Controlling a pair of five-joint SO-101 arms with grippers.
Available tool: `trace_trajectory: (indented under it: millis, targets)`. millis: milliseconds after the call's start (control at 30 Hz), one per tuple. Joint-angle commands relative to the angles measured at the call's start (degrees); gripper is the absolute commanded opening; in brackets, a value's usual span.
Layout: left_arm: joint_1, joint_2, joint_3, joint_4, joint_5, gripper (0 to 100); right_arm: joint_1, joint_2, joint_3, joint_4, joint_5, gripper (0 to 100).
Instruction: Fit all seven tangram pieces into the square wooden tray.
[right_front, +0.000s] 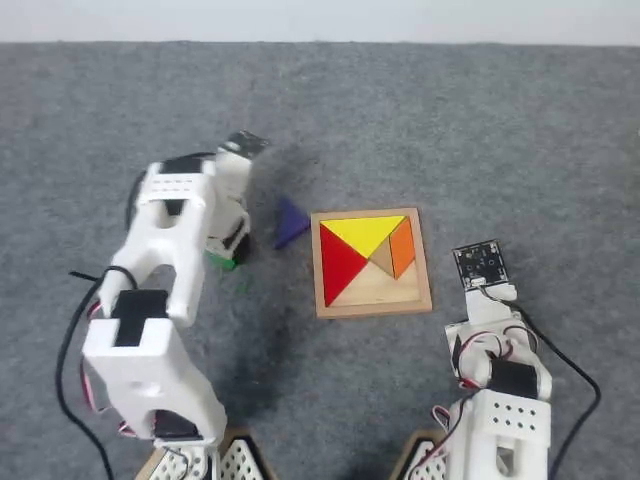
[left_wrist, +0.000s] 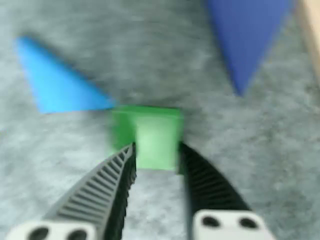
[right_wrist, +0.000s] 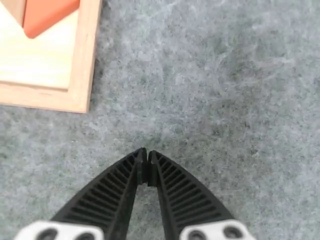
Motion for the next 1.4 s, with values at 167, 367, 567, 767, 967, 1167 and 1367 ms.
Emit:
trace_trajectory:
  millis: [167, 367, 567, 767, 967, 1167, 1367]
  targets:
    - [-2.64, 1.85, -4.97, 0.62, -2.99, 20, -0.22, -0.75, -0.62, -1.19, 0.79, 0.8]
    - [1.41, 8.88, -6.02, -0.18, -3.60, 20, -0.13, -0.75, -0.62, -1.19, 0.79, 0.8]
    - [4.22, 13.10, -10.51, 5.36, -3.60, 20, -0.04, -0.75, -0.62, -1.19, 0.79, 0.8]
    - [5.54, 13.54, -10.51, 6.68, -3.16, 17, -0.04, -0.75, -0.62, -1.19, 0.79, 0.8]
    - [5.54, 10.99, -10.15, 10.02, -2.81, 9, -0.13, -0.75, -0.62, -1.27, 0.88, 0.8]
    - [9.49, -2.55, -1.71, 10.29, -1.49, 6, -0.22, -0.75, -0.62, -1.27, 0.88, 0.8]
    - [12.75, -13.27, 6.20, 7.56, -1.05, 7, -0.13, -0.75, -0.62, -1.27, 0.88, 0.8]
